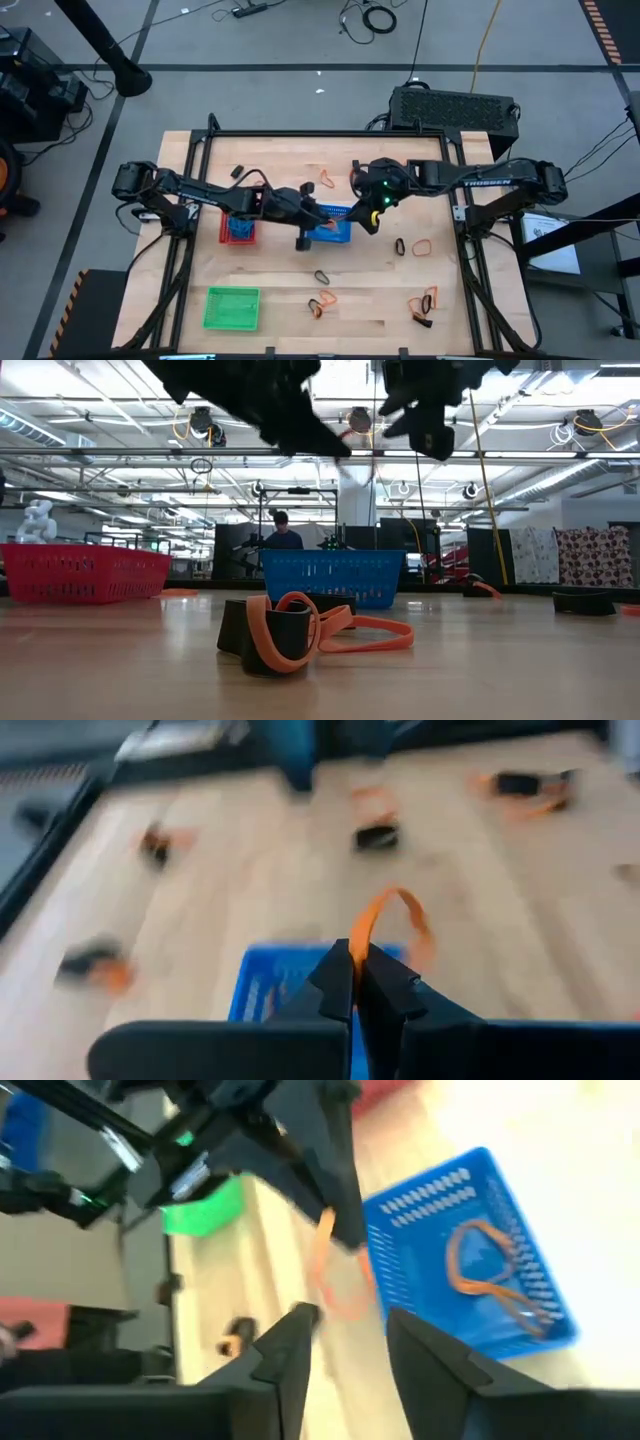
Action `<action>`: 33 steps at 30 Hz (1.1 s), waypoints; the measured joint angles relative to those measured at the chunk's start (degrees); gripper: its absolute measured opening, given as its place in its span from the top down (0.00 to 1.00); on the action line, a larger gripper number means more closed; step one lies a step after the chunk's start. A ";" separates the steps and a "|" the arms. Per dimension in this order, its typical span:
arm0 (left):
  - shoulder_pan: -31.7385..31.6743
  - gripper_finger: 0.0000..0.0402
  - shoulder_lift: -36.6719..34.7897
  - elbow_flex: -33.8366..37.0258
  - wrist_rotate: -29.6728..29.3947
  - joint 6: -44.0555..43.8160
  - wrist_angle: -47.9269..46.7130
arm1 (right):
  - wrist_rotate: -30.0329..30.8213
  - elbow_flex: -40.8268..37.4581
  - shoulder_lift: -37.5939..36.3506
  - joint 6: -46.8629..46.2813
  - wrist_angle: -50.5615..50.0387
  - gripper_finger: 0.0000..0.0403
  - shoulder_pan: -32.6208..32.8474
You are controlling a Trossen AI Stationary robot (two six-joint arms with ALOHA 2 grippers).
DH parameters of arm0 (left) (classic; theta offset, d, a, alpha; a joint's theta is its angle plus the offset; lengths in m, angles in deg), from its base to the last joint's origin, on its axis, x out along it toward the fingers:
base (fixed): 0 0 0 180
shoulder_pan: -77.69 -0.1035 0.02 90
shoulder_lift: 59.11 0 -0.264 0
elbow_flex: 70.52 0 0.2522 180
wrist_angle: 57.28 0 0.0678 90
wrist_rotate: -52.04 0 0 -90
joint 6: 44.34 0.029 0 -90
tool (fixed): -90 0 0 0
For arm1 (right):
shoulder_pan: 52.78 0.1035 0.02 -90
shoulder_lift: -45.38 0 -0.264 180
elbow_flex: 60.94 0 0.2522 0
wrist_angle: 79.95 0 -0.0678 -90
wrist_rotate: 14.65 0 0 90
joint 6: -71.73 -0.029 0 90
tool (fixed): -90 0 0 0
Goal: Sort rubber bands into baskets
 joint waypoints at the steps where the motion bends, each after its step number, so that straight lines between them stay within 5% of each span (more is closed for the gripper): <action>1: 0.00 0.98 0.18 0.00 -1.99 -2.05 -1.28 | 0.37 0.00 0.00 1.40 -0.91 0.68 -0.42; 8: -1.07 0.98 1.20 -0.04 -6.24 -17.71 -6.71 | 11.69 0.00 0.00 11.38 -4.10 0.65 -1.16; 16: -2.69 0.99 3.68 -0.19 -4.93 -32.57 -13.23 | 13.91 0.00 0.15 18.05 -5.15 0.66 -1.23; 33: -1.75 0.97 13.36 -12.56 -5.13 -32.37 -24.13 | 13.65 0.06 0.24 19.85 -9.08 0.66 -1.18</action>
